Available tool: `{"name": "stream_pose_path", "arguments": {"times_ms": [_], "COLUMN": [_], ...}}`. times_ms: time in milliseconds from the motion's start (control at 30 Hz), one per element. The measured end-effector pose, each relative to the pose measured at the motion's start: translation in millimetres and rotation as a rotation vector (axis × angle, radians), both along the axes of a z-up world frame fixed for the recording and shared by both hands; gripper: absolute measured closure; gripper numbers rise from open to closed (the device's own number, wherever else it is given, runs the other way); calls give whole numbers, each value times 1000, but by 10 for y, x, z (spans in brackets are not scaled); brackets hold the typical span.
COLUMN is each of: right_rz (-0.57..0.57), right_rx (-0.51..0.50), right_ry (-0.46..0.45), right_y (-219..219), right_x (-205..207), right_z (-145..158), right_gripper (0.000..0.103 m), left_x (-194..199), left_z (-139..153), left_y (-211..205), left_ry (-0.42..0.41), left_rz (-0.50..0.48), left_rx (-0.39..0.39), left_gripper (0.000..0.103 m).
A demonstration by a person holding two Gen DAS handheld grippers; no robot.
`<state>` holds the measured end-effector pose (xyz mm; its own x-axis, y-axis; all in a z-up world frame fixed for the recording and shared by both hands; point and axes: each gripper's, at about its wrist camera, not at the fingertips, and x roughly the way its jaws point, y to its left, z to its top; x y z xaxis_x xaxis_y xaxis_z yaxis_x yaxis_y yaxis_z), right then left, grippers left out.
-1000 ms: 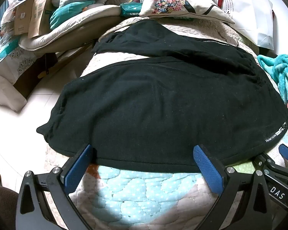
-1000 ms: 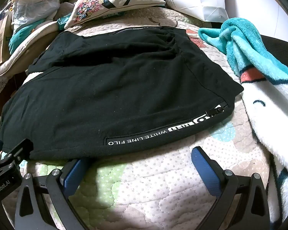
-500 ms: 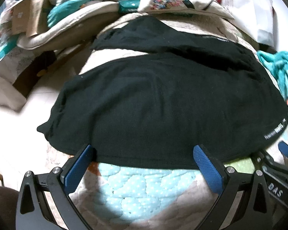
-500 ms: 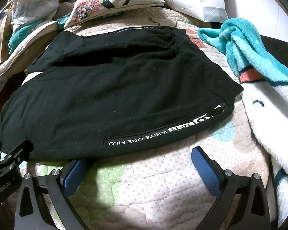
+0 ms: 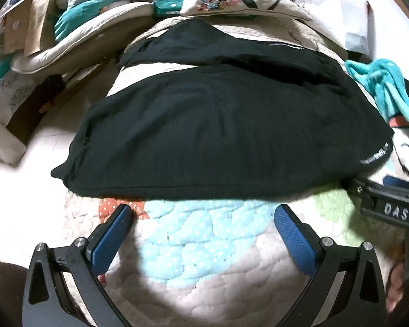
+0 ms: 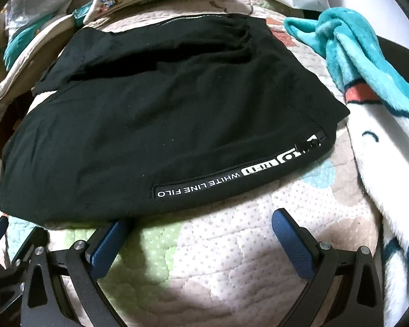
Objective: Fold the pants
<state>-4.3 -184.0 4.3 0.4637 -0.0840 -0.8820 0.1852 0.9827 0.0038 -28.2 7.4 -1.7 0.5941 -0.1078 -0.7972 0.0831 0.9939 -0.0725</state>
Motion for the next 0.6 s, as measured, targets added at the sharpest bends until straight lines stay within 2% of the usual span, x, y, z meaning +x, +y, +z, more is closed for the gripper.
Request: {"name": "stream_pose_path", "arguments": {"times_ms": [300,467,600], "right_rz": [22,15,28], "right_rx": [-11,-34,-99], "right_ry": [-13,-11,-98], "right_y": [35,42,85], "right_x": [-34,-128,-201], "right_z": [36,169,456], "right_gripper": [0,3,4], "left_x": [-159,-260,-327], "left_z": [84,271,475], "left_y": [23,64,161], "left_ry": [41,-36,-85], "left_rz": [-9,8,38], "left_rx": [31,46,33], "left_gripper": [2,3,3]}}
